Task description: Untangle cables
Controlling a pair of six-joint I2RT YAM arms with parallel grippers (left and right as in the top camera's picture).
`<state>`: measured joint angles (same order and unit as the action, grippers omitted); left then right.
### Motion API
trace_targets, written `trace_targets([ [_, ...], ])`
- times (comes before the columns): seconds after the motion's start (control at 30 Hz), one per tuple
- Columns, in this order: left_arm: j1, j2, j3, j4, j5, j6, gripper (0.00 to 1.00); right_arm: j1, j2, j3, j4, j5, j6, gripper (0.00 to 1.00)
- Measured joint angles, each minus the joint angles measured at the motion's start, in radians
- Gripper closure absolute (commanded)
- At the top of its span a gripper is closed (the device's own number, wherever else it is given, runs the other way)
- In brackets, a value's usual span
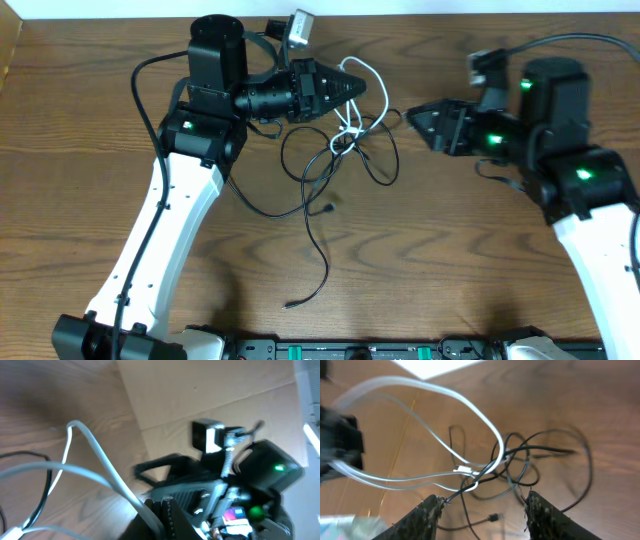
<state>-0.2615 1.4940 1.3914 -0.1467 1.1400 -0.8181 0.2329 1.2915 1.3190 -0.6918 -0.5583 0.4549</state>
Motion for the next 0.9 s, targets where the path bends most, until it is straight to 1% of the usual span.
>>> trace_targets([
  [0.07, -0.01, 0.0, 0.0, 0.032, 0.003, -0.028, 0.92, 0.03, 0.033, 0.0, 0.005, -0.007, 0.001, 0.46],
  [0.1, -0.012, 0.0, 0.0, 0.045, 0.003, -0.042, 0.93, 0.043, 0.047, 0.0, 0.009, -0.006, 0.004, 0.48],
  [0.2, -0.021, 0.0, 0.0, 0.066, 0.003, -0.078, 0.92, 0.078, 0.094, 0.0, 0.013, 0.016, 0.039, 0.61],
  [0.23, -0.021, 0.0, 0.0, 0.068, 0.003, -0.085, 0.92, 0.086, 0.106, 0.0, 0.014, 0.026, 0.055, 0.62],
  [0.33, -0.021, 0.0, 0.0, 0.069, 0.002, -0.103, 0.92, 0.099, 0.138, 0.0, 0.018, 0.052, 0.092, 0.61],
  [0.53, -0.021, 0.0, 0.0, 0.069, -0.001, -0.11, 0.92, 0.134, 0.187, 0.0, 0.022, 0.097, 0.119, 0.59],
  [0.67, -0.021, 0.0, 0.0, 0.068, -0.002, -0.115, 0.92, 0.144, 0.22, 0.0, 0.024, 0.148, 0.125, 0.6],
  [0.7, -0.021, 0.0, 0.0, 0.068, -0.002, -0.118, 0.92, 0.144, 0.226, 0.0, 0.027, 0.154, 0.129, 0.62],
  [0.73, -0.021, 0.0, 0.0, 0.067, -0.002, -0.119, 0.93, 0.145, 0.235, 0.0, 0.035, 0.159, 0.135, 0.67],
  [0.83, -0.021, 0.0, 0.0, 0.065, -0.002, -0.121, 0.92, 0.145, 0.253, 0.0, 0.057, 0.172, 0.154, 0.94],
  [0.87, -0.021, 0.0, 0.0, 0.065, -0.003, -0.121, 0.92, 0.145, 0.254, 0.0, 0.061, 0.174, 0.154, 0.99],
  [0.9, -0.021, 0.0, 0.0, 0.064, -0.003, -0.121, 0.92, 0.145, 0.254, 0.0, 0.061, 0.174, 0.161, 0.99],
])
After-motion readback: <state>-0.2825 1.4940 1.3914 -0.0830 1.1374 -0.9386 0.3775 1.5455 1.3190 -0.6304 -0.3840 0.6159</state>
